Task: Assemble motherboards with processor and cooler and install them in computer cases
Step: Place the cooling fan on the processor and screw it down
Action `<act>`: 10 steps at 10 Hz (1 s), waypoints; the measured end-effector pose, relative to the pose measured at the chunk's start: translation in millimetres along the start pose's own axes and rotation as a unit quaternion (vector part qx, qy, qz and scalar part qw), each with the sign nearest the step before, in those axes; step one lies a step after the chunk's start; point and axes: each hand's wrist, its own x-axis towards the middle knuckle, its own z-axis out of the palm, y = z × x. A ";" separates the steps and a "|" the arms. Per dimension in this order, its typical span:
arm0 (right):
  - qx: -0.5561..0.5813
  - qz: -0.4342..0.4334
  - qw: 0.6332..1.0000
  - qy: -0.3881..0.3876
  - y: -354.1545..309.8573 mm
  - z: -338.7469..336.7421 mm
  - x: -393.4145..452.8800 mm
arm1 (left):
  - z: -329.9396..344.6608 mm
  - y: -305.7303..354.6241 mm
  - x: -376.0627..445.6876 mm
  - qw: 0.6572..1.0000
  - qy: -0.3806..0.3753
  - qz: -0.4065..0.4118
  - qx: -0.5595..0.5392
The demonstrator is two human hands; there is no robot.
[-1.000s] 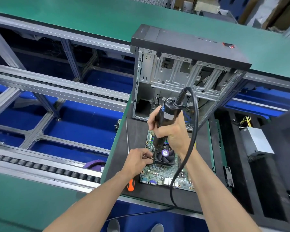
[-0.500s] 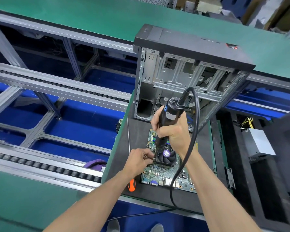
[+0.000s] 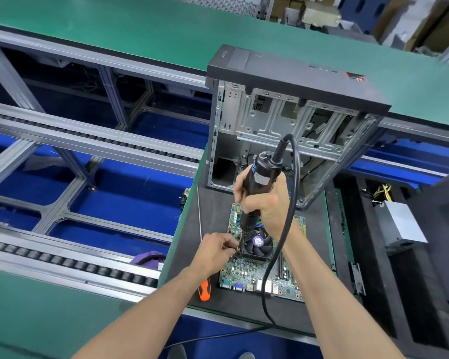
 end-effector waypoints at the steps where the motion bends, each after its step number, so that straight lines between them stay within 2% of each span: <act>1: 0.044 0.002 0.999 0.013 -5.5 -3.6 2.0 | -3.8 6.0 3.3 1.000 0.006 0.012 0.012; 2: 0.101 -0.029 0.993 0.056 -11.2 -16.4 6.3 | -9.7 13.6 13.0 0.996 0.085 0.040 0.004; 3: 0.091 -0.061 0.989 0.097 -17.6 -26.8 14.4 | -12.7 19.9 25.3 0.993 0.094 0.062 0.026; 5: 0.076 -0.040 0.988 0.127 -12.5 -23.3 19.2 | -3.8 25.8 41.5 0.993 0.072 0.043 0.084; 7: 0.007 0.043 0.990 0.134 -16.4 -24.0 14.9 | 0.1 20.7 42.9 0.994 0.087 0.019 0.066; 10: 0.031 0.042 0.993 0.110 -20.0 -21.4 15.3 | 0.9 16.1 44.7 0.996 0.088 0.007 0.030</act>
